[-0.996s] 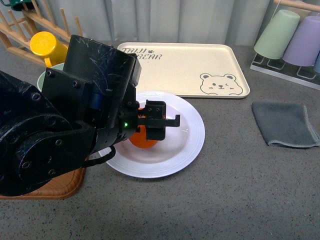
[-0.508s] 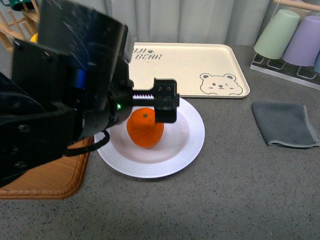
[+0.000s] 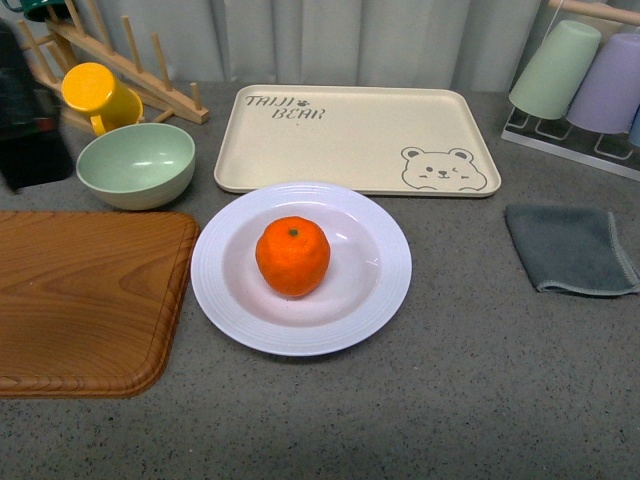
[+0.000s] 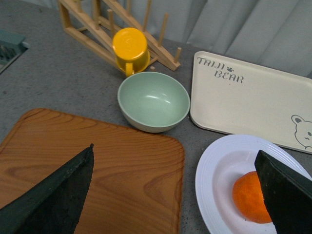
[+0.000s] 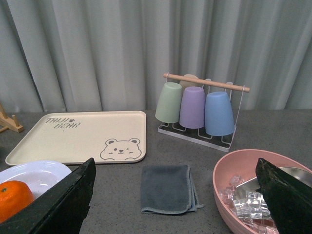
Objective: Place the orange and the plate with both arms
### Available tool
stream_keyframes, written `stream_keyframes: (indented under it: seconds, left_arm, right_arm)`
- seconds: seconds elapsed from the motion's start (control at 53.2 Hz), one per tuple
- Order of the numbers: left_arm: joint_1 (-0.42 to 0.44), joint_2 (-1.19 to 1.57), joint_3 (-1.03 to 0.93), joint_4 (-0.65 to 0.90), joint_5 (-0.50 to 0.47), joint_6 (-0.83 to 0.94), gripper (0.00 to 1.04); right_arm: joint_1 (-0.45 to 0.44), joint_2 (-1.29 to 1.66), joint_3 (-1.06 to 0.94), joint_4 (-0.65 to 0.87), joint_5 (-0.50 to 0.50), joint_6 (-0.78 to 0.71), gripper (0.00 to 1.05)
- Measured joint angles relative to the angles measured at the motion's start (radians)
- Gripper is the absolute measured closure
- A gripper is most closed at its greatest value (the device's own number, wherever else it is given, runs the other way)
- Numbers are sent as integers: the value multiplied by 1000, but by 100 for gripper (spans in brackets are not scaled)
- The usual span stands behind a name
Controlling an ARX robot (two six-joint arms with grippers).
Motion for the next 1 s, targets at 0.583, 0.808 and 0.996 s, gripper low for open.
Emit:
stream_keyframes:
  seconds: [0.583,0.808,0.996]
  left_arm:
    - [133,-499,-269,79,224,259,80]
    - [206,-690,-270,-90,293,270,101]
    - [319,-809,-271,-201,395,272,101]
  right_arm:
    - [0,0,0,0,0,0,9]
    - [0,0,0,0,0,0,9]
    - [0,0,0,0,1,0,9]
